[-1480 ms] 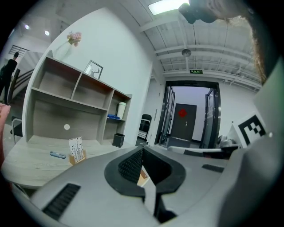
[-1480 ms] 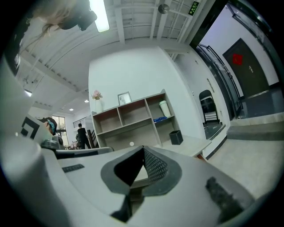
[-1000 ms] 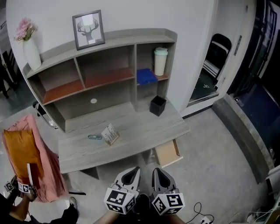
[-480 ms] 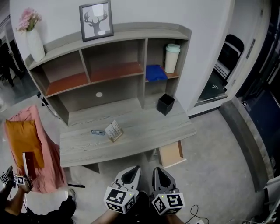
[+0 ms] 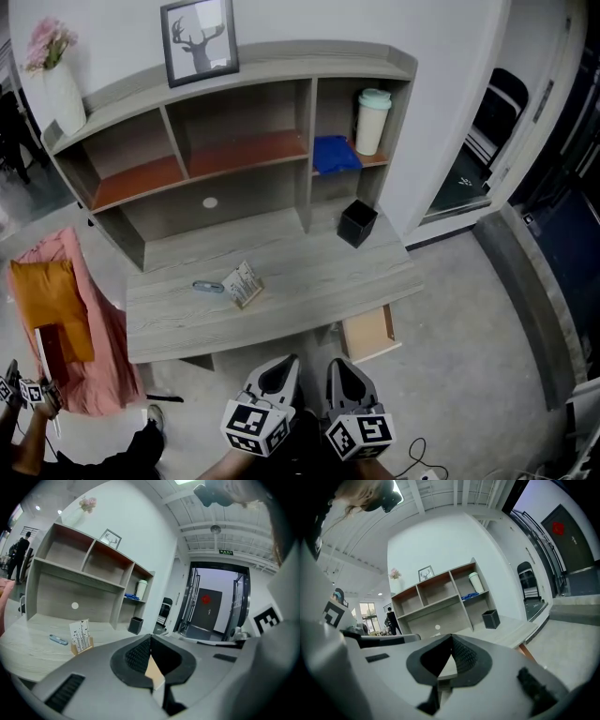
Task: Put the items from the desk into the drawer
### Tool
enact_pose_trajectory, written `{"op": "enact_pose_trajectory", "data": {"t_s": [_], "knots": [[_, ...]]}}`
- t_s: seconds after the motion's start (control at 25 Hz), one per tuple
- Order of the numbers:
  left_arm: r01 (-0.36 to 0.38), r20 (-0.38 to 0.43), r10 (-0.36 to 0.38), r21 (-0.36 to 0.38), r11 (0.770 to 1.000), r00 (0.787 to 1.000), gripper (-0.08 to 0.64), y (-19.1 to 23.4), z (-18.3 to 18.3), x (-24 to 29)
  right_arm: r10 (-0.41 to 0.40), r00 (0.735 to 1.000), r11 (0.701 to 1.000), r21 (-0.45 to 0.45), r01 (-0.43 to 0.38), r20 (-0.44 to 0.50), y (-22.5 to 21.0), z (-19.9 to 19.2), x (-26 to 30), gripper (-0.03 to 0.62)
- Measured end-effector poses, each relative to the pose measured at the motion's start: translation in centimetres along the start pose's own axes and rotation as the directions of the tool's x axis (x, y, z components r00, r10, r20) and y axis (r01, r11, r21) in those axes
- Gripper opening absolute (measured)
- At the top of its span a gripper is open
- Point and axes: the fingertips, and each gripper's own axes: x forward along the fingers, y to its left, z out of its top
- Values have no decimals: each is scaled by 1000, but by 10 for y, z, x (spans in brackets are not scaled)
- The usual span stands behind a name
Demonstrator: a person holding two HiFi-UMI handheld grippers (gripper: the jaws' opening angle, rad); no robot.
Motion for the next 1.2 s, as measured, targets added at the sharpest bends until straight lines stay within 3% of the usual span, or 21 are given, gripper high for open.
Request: {"op": "enact_pose_trajectory", "data": {"t_s": [0.8, 1.2], "knots": [[112, -1, -112, 29, 993, 994, 9, 52, 69, 125, -143, 987, 990, -12, 144, 75, -60, 68, 102, 8], [170, -31, -169, 34, 985, 985, 9, 74, 76, 168, -173, 982, 984, -28, 176, 78, -73, 75, 147, 8]]}}
